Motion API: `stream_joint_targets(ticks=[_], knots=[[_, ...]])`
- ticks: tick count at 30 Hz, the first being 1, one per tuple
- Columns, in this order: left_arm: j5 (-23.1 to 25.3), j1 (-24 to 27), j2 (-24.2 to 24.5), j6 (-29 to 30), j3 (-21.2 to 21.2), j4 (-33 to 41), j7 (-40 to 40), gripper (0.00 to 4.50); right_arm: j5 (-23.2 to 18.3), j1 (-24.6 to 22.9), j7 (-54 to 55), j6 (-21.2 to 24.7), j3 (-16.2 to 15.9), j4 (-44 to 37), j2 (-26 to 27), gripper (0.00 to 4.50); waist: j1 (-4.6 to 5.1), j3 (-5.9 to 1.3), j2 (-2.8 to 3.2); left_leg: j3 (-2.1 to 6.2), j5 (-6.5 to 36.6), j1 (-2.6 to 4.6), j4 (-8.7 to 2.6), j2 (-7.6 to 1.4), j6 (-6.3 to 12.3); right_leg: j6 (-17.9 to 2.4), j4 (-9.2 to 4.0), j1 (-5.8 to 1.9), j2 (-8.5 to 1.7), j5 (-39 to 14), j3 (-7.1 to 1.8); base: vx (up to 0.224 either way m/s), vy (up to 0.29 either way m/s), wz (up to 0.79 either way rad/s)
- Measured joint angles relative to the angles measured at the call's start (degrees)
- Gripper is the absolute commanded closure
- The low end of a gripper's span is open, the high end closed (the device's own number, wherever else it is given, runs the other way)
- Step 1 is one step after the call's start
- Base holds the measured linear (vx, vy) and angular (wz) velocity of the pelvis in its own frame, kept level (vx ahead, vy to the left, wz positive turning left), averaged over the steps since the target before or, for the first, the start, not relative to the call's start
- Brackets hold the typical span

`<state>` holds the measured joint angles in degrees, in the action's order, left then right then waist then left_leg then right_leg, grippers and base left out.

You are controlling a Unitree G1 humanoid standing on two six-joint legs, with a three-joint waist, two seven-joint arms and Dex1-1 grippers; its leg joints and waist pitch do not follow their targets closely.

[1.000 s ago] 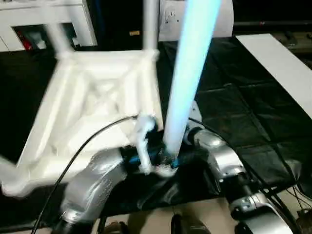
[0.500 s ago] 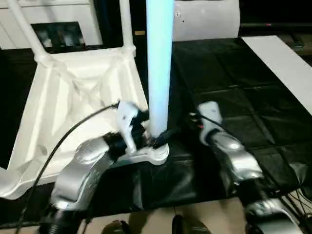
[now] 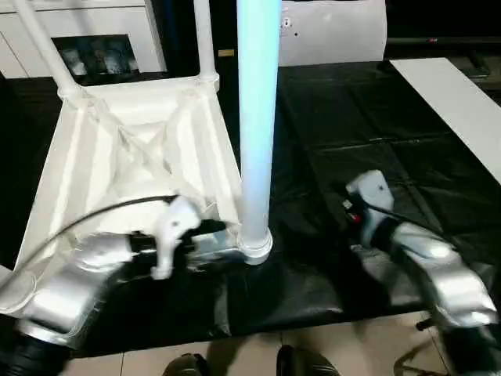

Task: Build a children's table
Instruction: Rotate table base, then rotate leg to tighten

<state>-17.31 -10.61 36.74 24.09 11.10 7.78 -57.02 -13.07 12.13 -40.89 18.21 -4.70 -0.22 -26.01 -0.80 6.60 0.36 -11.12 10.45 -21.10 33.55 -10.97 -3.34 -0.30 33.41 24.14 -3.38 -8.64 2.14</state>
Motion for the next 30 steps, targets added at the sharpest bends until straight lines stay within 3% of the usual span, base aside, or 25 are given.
stream_joint_targets(ticks=[11, 17, 30], knots=[[1.3, -1.9, 1.3, 0.0, 1.1, -3.1, -2.4, 1.85, -5.8, -3.7, -8.5, 5.3, -1.5, -11.2, -4.5, 0.0, -1.07, 0.0, 0.01, 0.0, 0.0, 0.04, -0.01, -0.01, 0.0, 0.0, -0.01, -0.06, 0.0, 0.0, 0.01, 0.0, 0.0, 0.0], [2.2, -2.6, 1.4, 0.0, 2.1, -4.3, -2.8, 2.34, -7.2, -3.8, -9.5, 8.9, -2.6, -13.3, -4.7, 0.0, -1.17, 0.0, 0.01, 0.01, 0.0, 0.06, -0.01, 0.0, 0.0, 0.0, -0.01, -0.09, -0.01, 0.0, 0.02, 0.0, 0.0, 0.0], [4.6, -6.9, 0.2, -3.1, 4.5, -11.0, -5.2, 3.36, -7.8, -5.6, -10.5, 10.4, -3.2, -15.9, -6.2, 0.0, -1.34, -0.04, 0.06, 0.02, 0.0, 0.11, 0.02, 0.0, 0.0, 0.0, -0.02, -0.16, -0.02, 0.0, 0.02, 0.0, 0.0, 0.0]])
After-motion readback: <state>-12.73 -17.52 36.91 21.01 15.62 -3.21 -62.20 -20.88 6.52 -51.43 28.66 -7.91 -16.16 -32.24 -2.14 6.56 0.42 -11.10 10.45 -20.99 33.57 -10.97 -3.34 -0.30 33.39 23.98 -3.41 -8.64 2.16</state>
